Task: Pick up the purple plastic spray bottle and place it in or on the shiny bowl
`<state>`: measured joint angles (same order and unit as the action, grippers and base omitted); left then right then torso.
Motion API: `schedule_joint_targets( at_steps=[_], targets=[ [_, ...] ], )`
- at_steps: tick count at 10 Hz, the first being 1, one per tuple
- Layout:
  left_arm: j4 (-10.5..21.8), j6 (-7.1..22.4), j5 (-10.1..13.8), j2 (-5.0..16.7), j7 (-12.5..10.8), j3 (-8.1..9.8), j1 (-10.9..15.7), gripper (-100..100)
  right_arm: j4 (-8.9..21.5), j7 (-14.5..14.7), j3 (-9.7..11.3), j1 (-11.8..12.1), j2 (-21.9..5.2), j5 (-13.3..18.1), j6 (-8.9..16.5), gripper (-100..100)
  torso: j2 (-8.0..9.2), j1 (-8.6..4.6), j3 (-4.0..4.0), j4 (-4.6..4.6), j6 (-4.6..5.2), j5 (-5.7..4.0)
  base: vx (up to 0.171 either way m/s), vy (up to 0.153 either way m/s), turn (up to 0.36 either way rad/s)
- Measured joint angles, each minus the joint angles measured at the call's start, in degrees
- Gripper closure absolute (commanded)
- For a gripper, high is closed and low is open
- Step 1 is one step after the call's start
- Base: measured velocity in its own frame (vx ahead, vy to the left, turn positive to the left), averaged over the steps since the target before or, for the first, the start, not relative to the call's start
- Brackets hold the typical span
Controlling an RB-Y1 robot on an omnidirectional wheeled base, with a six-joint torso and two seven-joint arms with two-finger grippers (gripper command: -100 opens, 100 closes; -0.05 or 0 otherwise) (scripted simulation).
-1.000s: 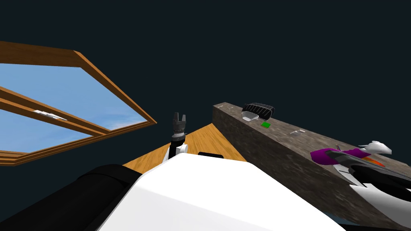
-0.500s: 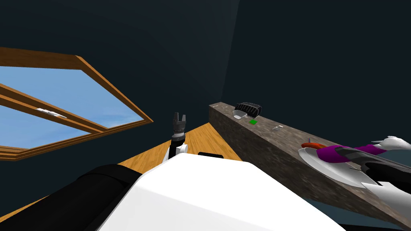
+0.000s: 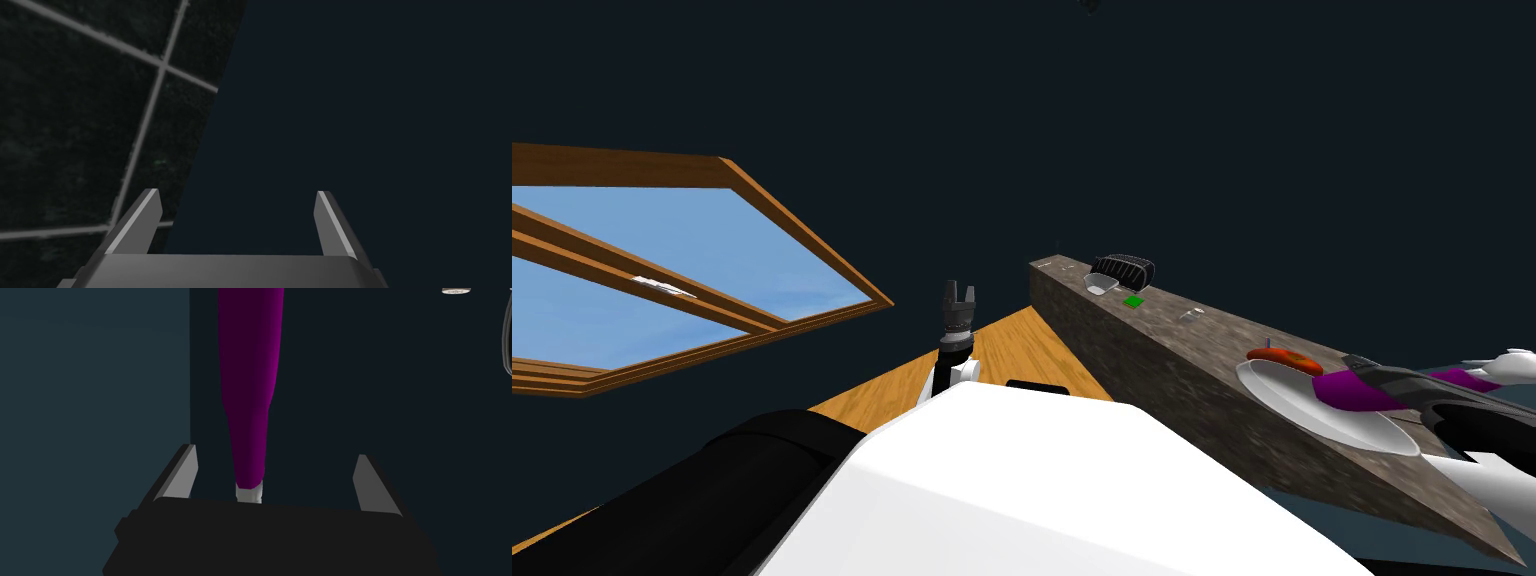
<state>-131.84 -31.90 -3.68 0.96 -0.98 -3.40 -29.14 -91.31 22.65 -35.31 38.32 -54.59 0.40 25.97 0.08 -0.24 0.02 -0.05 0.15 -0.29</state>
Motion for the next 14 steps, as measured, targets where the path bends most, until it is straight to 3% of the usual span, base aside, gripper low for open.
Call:
schedule_joint_targets(
  at_steps=[1, 2, 3, 11, 12, 14],
  targets=[
    [0.00, 0.00, 0.00, 0.00, 0.00, 0.00, 0.00, 0, 0.00, 0.00, 0.00, 0.00, 0.00, 0.00, 0.00, -100, -0.01, 0.02, -0.01, 0.00, 0.00, 0.01, 0.000, 0.000, 0.000],
    [0.00, 0.00, 0.00, 0.00, 0.00, 0.00, 0.00, 0, 0.00, 0.00, 0.00, 0.00, 0.00, 0.00, 0.00, 0, -0.01, 0.03, -0.01, 0.00, 0.00, 0.01, 0.000, 0.000, 0.000],
    [0.00, 0.00, 0.00, 0.00, 0.00, 0.00, 0.00, 0, 0.00, 0.00, 0.00, 0.00, 0.00, 0.00, 0.00, -100, -0.02, 0.04, -0.01, 0.00, 0.00, 0.01, -0.001, -0.009, -0.029],
    [0.00, 0.00, 0.00, 0.00, 0.00, 0.00, 0.00, 0, -8.88, -0.31, -4.81, 6.35, -6.71, -7.69, 7.49, -100, -0.01, 0.02, 0.00, 0.00, 0.00, 0.01, -0.002, -0.011, -0.027],
    [0.00, 0.00, 0.00, 0.00, 0.00, 0.00, 0.00, 0, -9.03, -0.32, -4.88, 6.43, -6.76, -7.77, 7.69, 0, -0.01, 0.03, -0.01, 0.00, 0.00, 0.00, 0.000, 0.000, 0.000],
    [0.00, 0.00, 0.00, 0.00, 0.00, 0.00, 0.00, 0, -9.01, -0.32, -4.88, 6.42, -6.75, -7.76, 7.67, 0, -0.02, 0.04, -0.01, -0.01, 0.00, 0.00, 0.000, 0.000, 0.000]
  ],
)
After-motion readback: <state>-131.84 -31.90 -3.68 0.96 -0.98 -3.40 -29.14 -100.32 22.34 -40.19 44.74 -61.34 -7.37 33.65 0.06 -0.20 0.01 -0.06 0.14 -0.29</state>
